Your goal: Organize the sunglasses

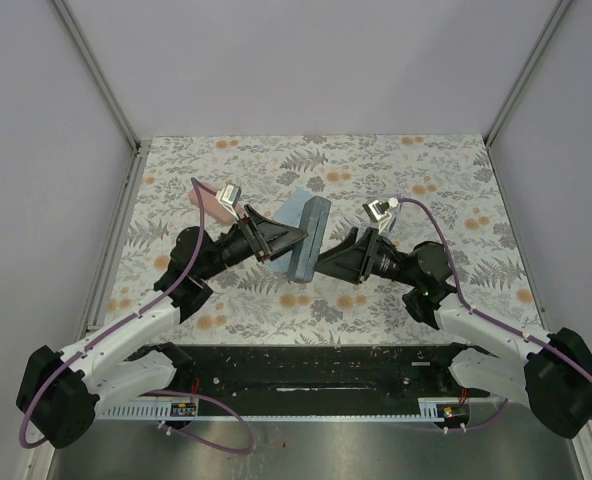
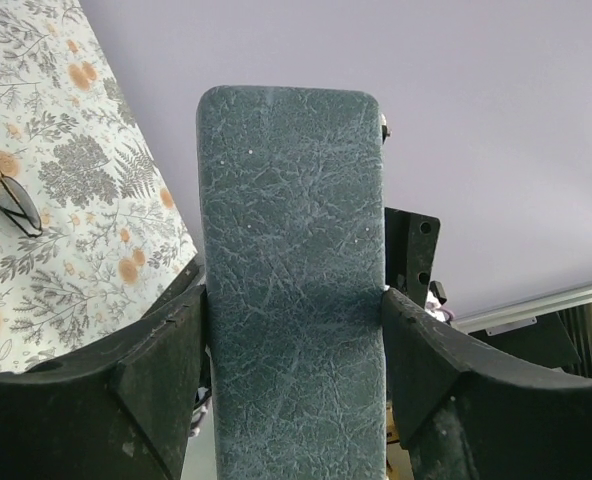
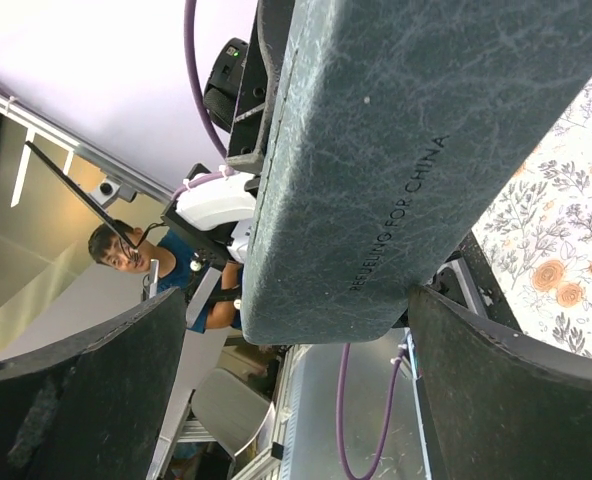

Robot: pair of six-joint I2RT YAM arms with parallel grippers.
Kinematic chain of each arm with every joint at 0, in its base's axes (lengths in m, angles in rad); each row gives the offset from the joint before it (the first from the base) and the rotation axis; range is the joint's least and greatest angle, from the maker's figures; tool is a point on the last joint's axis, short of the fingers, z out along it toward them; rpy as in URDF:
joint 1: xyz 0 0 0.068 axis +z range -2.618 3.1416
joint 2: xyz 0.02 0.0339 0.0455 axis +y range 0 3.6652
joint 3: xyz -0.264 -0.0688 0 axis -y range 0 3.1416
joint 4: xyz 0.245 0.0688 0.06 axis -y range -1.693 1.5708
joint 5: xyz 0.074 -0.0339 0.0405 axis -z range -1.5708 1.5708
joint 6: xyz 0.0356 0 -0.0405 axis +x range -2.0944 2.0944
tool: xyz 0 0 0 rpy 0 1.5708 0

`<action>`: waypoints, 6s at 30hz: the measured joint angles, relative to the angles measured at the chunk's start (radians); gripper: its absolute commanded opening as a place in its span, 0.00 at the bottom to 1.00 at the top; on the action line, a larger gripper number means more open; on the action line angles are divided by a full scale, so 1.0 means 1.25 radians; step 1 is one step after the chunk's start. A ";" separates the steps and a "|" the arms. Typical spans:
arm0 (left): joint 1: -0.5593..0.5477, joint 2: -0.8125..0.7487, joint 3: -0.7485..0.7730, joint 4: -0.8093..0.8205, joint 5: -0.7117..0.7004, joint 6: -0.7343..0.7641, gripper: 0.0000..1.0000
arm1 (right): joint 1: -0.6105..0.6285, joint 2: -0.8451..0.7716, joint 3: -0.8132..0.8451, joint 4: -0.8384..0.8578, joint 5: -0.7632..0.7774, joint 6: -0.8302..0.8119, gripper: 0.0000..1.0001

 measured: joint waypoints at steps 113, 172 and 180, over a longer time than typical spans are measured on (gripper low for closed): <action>-0.177 0.676 0.618 -1.269 -1.032 0.385 0.99 | -0.011 -0.148 0.142 -1.079 0.586 -0.388 1.00; 0.381 0.059 0.023 -0.676 -0.099 0.452 0.48 | 0.131 0.757 0.723 -1.132 0.770 -0.617 0.00; 0.346 0.124 0.018 -0.610 -0.094 0.435 0.38 | 0.116 0.642 0.571 -1.143 0.782 -0.601 0.00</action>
